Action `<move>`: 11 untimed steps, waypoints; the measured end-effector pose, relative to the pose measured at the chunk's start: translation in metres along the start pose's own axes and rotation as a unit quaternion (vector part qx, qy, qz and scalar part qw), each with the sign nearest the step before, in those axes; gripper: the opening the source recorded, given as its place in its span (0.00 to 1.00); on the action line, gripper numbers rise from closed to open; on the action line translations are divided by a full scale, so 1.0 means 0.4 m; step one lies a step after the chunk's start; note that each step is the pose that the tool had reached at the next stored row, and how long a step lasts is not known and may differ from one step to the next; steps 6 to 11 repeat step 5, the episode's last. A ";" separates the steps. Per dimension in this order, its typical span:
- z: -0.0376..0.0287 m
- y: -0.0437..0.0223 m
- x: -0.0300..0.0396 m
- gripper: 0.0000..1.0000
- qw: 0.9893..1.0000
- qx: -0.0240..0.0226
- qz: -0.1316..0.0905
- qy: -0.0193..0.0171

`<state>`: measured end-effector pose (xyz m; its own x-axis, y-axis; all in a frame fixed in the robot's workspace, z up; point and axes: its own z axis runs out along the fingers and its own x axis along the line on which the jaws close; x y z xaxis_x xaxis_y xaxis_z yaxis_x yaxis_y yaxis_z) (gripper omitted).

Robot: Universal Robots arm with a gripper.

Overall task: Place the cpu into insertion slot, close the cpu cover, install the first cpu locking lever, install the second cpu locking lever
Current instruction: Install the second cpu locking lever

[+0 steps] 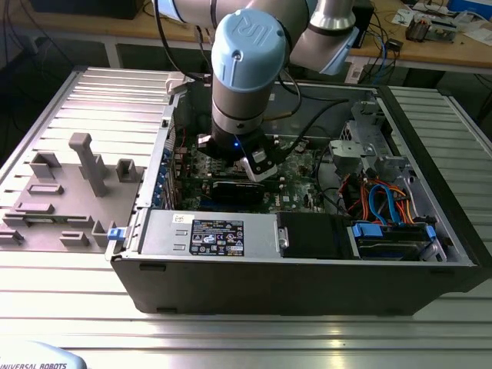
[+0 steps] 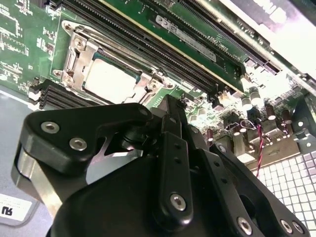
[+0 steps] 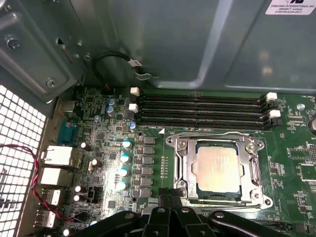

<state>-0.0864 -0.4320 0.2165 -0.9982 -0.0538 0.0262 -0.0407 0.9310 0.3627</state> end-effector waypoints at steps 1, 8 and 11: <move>0.000 0.000 0.000 0.11 1.000 0.000 0.000 0.000; 0.000 0.000 0.001 0.11 1.000 0.000 0.000 0.000; 0.000 0.000 0.001 0.11 1.000 0.000 0.000 0.000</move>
